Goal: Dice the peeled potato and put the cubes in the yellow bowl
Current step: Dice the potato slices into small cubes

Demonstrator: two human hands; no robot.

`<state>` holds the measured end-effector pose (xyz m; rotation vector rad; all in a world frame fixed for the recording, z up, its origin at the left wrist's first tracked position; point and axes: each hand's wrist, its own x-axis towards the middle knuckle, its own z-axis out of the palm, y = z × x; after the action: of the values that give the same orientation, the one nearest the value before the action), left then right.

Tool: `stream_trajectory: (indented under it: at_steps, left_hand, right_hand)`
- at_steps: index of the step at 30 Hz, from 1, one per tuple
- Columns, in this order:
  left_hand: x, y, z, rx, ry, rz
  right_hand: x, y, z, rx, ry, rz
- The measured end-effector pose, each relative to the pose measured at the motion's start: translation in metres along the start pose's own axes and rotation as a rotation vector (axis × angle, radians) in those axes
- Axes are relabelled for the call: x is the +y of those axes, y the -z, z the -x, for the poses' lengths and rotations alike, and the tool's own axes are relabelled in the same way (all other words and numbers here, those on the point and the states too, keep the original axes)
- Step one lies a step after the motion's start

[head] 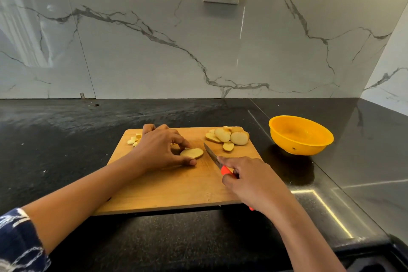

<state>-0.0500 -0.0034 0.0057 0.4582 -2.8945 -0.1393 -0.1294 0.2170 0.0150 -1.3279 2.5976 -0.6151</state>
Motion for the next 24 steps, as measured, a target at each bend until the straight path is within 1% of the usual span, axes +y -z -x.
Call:
stream_trajectory:
  at_steps: [4,7,11,14,17,20,24]
  left_hand:
    - [-0.012,0.0,0.005,0.01,-0.048,0.094]
    - [-0.011,0.003,0.011,0.023,-0.036,0.156]
    - [-0.006,0.004,0.011,0.05,-0.045,0.163]
    - [-0.007,0.003,0.012,0.029,-0.032,0.183]
    - [-0.007,0.003,0.012,0.048,-0.042,0.158]
    - [-0.005,0.002,0.013,0.08,-0.08,0.172]
    - [-0.001,0.0,0.015,0.141,-0.218,0.232]
  right_hand:
    - [-0.004,0.001,0.003,-0.02,0.015,0.03]
    - [-0.008,-0.003,0.003,-0.023,0.035,0.047]
    - [-0.01,-0.005,0.001,-0.018,0.043,0.052]
    - [-0.01,-0.002,0.001,-0.031,0.037,0.034]
    - [-0.008,0.0,0.002,0.005,0.02,0.024]
    - [-0.008,0.001,0.004,0.006,0.011,0.005]
    - [-0.011,0.001,0.006,0.023,0.059,0.022]
